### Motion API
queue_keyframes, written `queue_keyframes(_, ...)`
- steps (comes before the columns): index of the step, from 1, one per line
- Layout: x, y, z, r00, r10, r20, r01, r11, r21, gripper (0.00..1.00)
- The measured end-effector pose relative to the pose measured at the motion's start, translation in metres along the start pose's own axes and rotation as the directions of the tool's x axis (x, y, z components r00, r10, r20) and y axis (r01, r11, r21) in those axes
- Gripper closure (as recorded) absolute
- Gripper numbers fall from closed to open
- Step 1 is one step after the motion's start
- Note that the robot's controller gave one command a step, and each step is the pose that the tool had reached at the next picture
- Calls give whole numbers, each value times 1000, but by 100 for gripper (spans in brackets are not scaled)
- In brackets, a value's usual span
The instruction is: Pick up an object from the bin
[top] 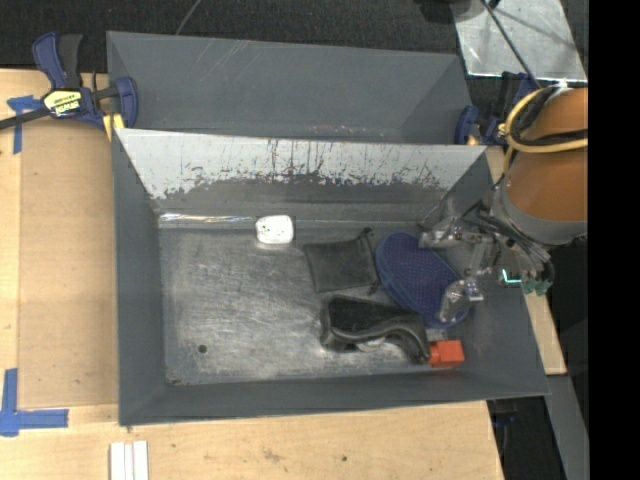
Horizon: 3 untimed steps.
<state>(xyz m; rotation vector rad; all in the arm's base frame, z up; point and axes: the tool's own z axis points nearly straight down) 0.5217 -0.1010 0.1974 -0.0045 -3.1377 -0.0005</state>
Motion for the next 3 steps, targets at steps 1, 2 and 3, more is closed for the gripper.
queue_keyframes(1,-85,8,111,1000,14,4,-14,1000,0,0)
queue_keyframes(2,-86,9,105,1000,14,10,-14,1000,0,100)
queue_keyframes(3,-84,6,-7,983,-186,15,186,983,5,100)
